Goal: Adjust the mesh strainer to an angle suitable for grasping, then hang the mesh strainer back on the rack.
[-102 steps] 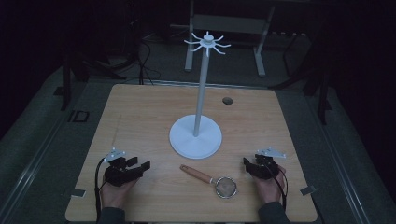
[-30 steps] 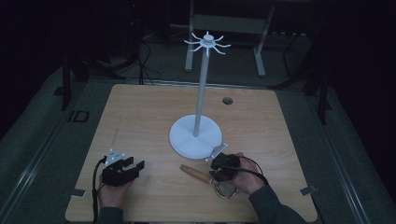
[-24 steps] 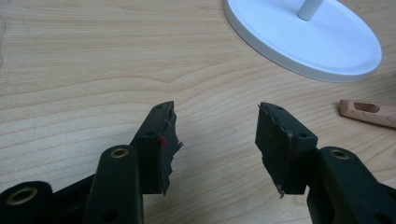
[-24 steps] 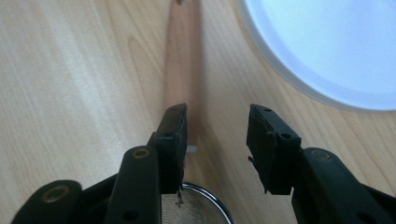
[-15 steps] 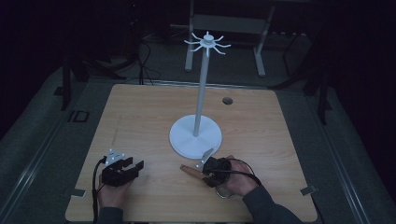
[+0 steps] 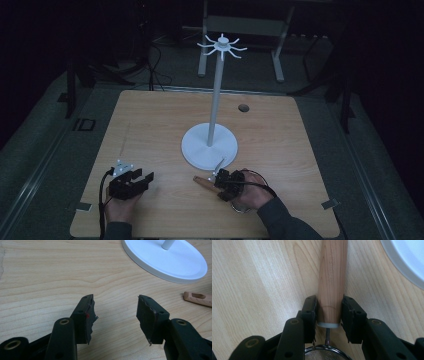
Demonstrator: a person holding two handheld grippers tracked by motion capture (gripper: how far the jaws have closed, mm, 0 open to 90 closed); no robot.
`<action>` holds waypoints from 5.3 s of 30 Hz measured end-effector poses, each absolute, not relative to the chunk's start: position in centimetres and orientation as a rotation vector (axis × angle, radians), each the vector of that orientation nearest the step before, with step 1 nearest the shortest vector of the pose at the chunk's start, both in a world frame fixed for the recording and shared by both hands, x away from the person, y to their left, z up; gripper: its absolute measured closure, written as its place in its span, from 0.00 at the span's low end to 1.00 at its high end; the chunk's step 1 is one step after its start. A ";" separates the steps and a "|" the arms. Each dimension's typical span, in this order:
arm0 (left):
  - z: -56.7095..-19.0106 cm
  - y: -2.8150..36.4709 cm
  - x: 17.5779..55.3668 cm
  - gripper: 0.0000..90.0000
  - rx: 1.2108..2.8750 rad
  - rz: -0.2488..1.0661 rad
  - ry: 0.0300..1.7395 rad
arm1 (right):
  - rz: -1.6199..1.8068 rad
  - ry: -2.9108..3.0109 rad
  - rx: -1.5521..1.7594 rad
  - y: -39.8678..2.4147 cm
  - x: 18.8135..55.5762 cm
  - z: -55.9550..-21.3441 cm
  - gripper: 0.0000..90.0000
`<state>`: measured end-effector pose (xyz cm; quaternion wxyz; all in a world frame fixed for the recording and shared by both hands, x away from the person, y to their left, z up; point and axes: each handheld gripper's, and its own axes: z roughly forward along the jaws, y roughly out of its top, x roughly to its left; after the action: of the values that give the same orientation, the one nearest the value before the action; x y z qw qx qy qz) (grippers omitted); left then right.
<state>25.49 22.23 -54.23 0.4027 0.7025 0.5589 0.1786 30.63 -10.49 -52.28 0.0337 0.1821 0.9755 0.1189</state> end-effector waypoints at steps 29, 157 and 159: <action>-54.3 22.2 25.6 0.54 1.773 0.451 1.421 | 0.436 2.936 0.572 -11.1 30.5 -52.0 0.77; -54.3 22.1 25.6 0.54 1.772 0.459 1.420 | 1.398 2.069 0.910 -17.4 32.7 -41.9 0.77; -54.3 22.1 25.6 0.54 1.772 0.458 1.420 | 1.409 2.061 0.908 -17.4 32.7 -41.7 0.77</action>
<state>25.60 22.07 -54.32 0.4010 0.7007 0.5617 0.1810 32.72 -17.38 -41.66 0.2405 0.3317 0.7531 0.5148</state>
